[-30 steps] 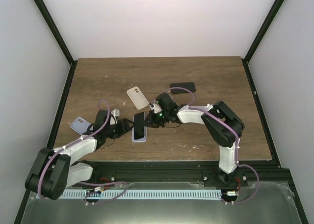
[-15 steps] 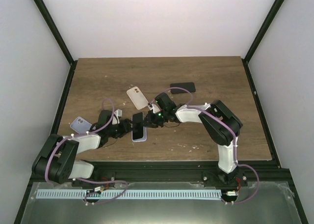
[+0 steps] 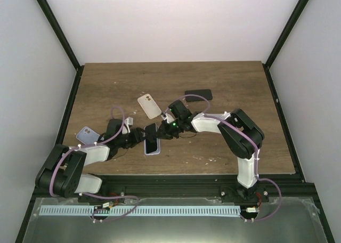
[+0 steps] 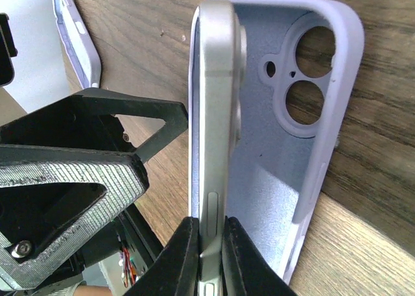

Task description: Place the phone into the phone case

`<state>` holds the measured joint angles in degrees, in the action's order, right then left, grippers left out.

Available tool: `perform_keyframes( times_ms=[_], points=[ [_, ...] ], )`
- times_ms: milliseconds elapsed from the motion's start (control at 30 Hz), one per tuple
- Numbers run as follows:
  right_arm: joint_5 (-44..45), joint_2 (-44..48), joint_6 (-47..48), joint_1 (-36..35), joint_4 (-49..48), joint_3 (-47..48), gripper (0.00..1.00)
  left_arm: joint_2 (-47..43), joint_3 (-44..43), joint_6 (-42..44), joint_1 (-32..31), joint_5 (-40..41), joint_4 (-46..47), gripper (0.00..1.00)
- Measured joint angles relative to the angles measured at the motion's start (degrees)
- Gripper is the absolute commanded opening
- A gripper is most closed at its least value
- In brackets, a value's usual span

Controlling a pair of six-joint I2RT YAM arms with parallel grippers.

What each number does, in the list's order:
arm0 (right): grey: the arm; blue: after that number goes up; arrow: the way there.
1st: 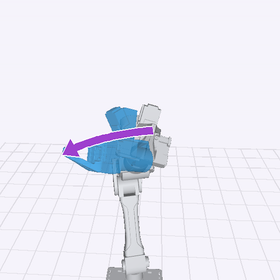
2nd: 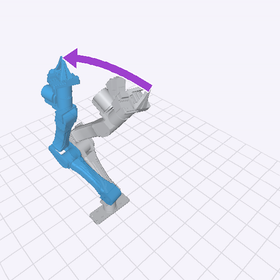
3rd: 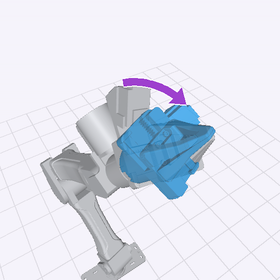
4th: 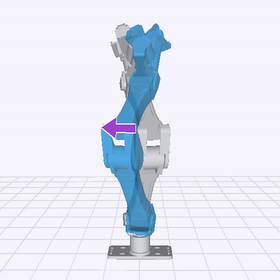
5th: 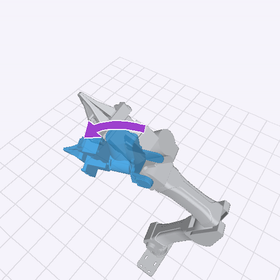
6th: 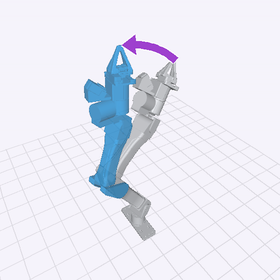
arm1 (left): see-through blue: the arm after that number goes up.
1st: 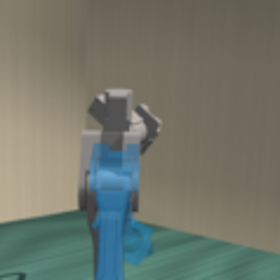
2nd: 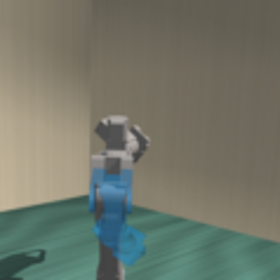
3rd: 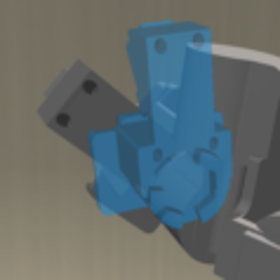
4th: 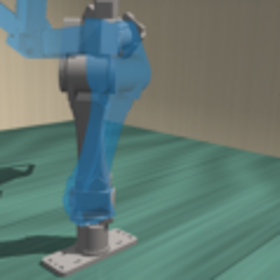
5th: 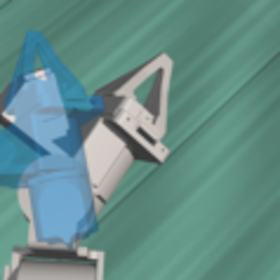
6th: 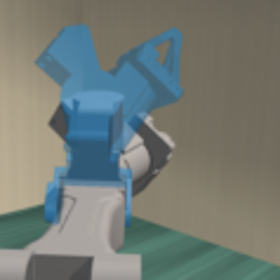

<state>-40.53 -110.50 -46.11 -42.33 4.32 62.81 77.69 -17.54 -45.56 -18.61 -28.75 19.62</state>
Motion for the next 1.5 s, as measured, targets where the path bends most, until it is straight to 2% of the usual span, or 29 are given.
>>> perform_keyframes(
  times_ms=[267,500,900,1167,1333,1500],
  points=[
    [-0.31,-0.81,-0.24,0.15,-0.13,0.33,0.08,1.42,0.0,-0.04,0.0,-0.17,0.55,0.63],
    [-0.76,-1.57,-1.01,0.15,-1.36,0.28,0.13,3.87,0.81,-1.9,0.52,-2.38,5.57,0.61],
    [5.6,-1.07,2.03,0.02,0.85,0.04,0.32,5.57,2.01,-4.22,0.55,-4.13,9.31,0.53],
    [10.91,2.12,5.16,0.15,4.48,-0.2,0.28,6.8,2.34,-5.25,0.31,-6.16,10.73,0.48],
    [12.52,2.38,6.67,0.2,6.25,-0.22,0.29,6.99,2.34,-5.29,0.24,-6.36,10.75,0.47],
    [13.79,2.75,8.22,0.2,7.08,-0.22,0.2,7.32,2.21,-5.2,0.13,-6.71,10.71,0.45]
  ],
)
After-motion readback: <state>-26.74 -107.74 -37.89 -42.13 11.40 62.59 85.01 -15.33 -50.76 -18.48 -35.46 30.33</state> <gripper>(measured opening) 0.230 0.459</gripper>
